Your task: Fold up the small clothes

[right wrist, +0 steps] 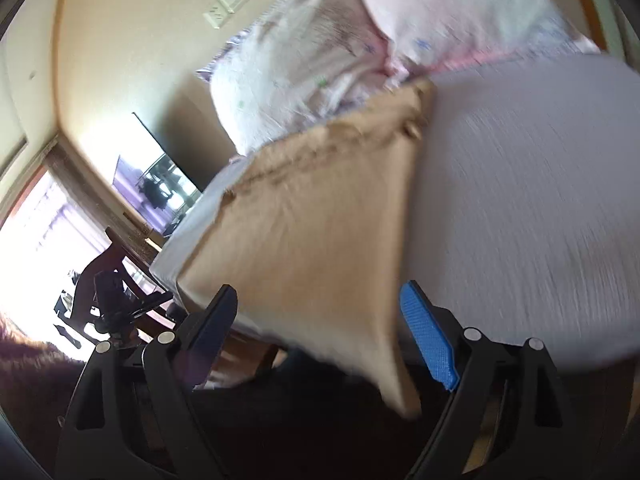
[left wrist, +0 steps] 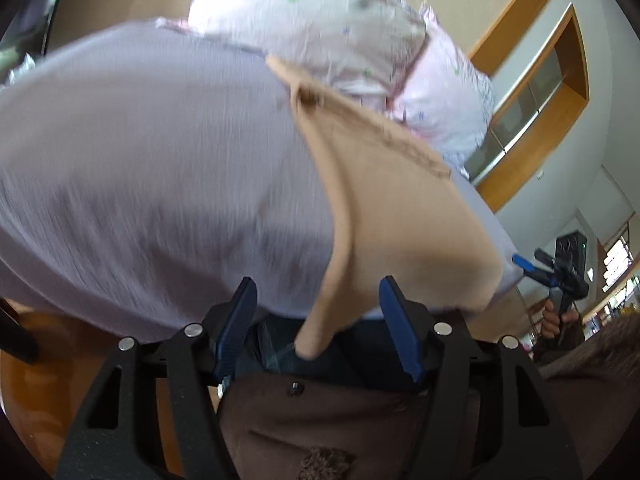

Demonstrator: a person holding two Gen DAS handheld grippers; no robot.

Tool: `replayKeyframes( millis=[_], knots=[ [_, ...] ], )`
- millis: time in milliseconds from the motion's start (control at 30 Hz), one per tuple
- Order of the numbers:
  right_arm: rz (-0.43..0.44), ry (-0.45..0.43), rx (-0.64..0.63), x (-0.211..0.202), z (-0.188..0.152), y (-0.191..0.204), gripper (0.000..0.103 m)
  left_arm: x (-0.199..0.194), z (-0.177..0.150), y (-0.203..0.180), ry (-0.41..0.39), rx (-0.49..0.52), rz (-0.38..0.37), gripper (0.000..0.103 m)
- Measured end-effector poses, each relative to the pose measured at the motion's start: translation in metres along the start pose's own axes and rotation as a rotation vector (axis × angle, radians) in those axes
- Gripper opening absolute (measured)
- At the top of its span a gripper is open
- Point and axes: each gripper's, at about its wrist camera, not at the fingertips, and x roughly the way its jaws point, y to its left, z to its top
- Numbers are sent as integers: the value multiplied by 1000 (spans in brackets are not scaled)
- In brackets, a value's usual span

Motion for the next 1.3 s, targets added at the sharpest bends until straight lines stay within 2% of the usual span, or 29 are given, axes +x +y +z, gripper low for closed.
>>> replayKeyframes(
  millis=[100, 233, 267, 300, 333, 367, 400, 433, 533, 600, 700, 767, 833, 900, 933, 1000, 1067, 1100, 1167, 1200, 1233, 1267, 1300],
  knots=[
    [34, 34, 91, 15, -22, -27, 86, 28, -9, -1, 55, 8, -30, 63],
    [97, 105, 97, 56, -31, -37, 86, 57, -12, -11, 83, 33, -70, 62],
    [118, 119, 104, 67, -31, -40, 86, 62, -12, -12, 76, 25, -90, 60],
    [137, 124, 106, 70, -34, -41, 84, 64, -11, -11, 68, 13, -104, 52],
    [168, 129, 111, 75, -35, -43, 70, 69, -11, -9, 61, -21, -133, 36],
    [220, 135, 114, 79, -36, -43, 54, 71, -11, -6, 59, -48, -160, 24],
    [286, 139, 110, 81, -37, -40, 13, 74, -11, -1, 64, -92, -197, 6],
    [310, 131, 89, 77, -38, -34, 7, 73, -12, 1, 63, -113, -217, 6],
    [378, 63, 11, 52, -31, -11, 7, 52, -8, -1, 23, -127, -283, 5],
    [409, -16, -37, 29, -9, 6, 7, 30, 3, -8, -31, -118, -328, 5],
    [451, -145, -104, 6, 42, 28, 7, -3, 51, -24, -163, -81, -381, 5],
    [470, -215, -108, 9, 91, 36, 7, -8, 98, -35, -221, -64, -365, 5],
    [466, -251, -89, 21, 133, 34, 7, 8, 150, -37, -250, -75, -320, 5],
    [387, -268, -40, 54, 181, 30, 7, 28, 185, -31, -250, -108, -275, 5],
    [346, -265, -7, 71, 200, 24, 7, 56, 216, -23, -231, -166, -235, 5],
    [197, -248, 108, 116, 237, -3, 7, 104, 254, -6, -180, -250, -167, 5],
    [40, -187, 232, 165, 257, -36, 7, 145, 275, 13, -111, -323, -90, 5],
    [0, -157, 275, 178, 256, -48, 7, 168, 282, 25, -69, -367, -61, 5],
    [-29, -88, 371, 206, 259, -70, 8, 190, 288, 47, -24, -476, -52, 5],
    [-33, -67, 418, 215, 261, -78, 10, 196, 290, 58, -9, -547, -85, 5],
    [-15, -64, 438, 218, 264, -81, 19, 198, 291, 64, -10, -581, -109, 6],
    [42, -82, 459, 221, 267, -85, 27, 194, 287, 73, -31, -617, -133, 6],
    [73, -106, 467, 218, 272, -84, 52, 192, 286, 79, -50, -635, -149, 12]
  ],
)
